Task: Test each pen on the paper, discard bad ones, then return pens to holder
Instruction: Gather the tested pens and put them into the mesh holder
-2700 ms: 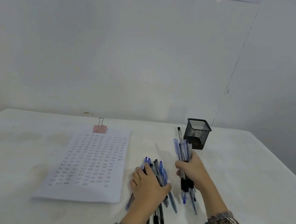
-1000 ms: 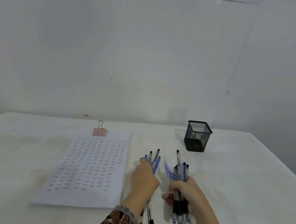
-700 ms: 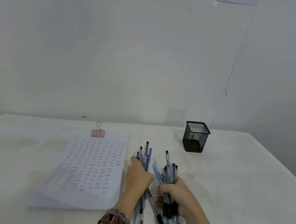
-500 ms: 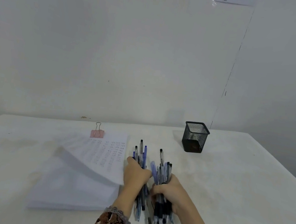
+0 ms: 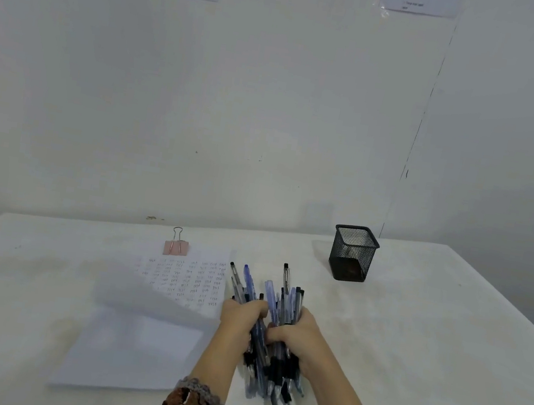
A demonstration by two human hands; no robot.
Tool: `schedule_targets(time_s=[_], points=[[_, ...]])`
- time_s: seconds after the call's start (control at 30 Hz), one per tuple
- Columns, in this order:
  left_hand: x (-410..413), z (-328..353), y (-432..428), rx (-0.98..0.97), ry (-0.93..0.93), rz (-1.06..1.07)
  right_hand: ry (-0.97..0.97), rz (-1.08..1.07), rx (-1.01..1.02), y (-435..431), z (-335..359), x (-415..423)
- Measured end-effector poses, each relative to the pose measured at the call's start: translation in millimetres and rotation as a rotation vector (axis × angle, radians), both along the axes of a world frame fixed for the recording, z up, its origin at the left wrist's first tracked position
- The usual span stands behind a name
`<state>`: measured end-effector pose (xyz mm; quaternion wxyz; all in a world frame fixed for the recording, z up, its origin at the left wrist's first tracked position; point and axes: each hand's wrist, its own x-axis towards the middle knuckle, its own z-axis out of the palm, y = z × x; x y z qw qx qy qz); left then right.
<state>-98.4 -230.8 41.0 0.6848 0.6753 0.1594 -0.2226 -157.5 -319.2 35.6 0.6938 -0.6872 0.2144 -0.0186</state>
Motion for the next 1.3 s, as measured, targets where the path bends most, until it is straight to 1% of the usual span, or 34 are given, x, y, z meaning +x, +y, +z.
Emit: schedule_targets(time_s=[0.1, 0.2, 0.33, 0.43, 0.5, 0.6, 0.67, 0.77, 0.9, 0.97, 1.07, 1.2, 1.3], points=[[-1.7, -3.4, 3.0, -0.117, 0.030, -0.023, 0.009, 0.002, -0.021, -2.0, 1.1, 4.1], [-1.6, -5.3, 2.7, -0.149, 0.045, -0.021, 0.030, 0.025, -0.003, -8.3, 0.2, 8.1], [0.8, -10.1, 2.6, -0.192, 0.048, 0.040, 0.056, -0.041, 0.045, -18.4, 2.1, 9.9], [4.8, -12.8, 5.3, -0.260, 0.080, 0.099, 0.052, -0.051, 0.200, -32.3, 8.9, 0.6], [10.1, -12.1, 7.0, -0.321, 0.121, 0.108, 0.078, -0.018, 0.307, -46.1, 14.6, -12.8], [17.4, -11.9, 7.2, -0.421, 0.165, 0.116, 0.136, 0.137, 0.471, -61.0, 20.2, -40.6], [18.3, -11.9, 5.5, -0.450, 0.171, 0.125, 0.113, 0.251, 0.583, -61.3, 18.6, -56.3], [18.7, -14.5, 1.9, -0.513, 0.185, 0.163, 0.025, 0.320, 0.583, -53.1, 13.8, -66.2], [20.2, -16.0, 2.7, -0.602, 0.196, 0.173, -0.037, 0.242, 0.524, -43.9, 5.2, -58.9], [20.5, -14.8, 3.6, -0.605, 0.179, 0.132, -0.048, 0.190, 0.523, -42.4, 1.3, -54.8], [15.9, -14.8, 1.0, -0.534, 0.145, 0.038, -0.022, 0.166, 0.524, -40.1, -0.9, -50.0], [11.7, -18.3, -4.7, -0.389, 0.151, -0.020, 0.092, 0.208, 0.513, -33.3, 1.3, -41.6], [13.1, -16.6, -5.7, -0.369, 0.121, -0.050, 0.162, 0.255, 0.473, -36.6, 7.0, -39.2]])
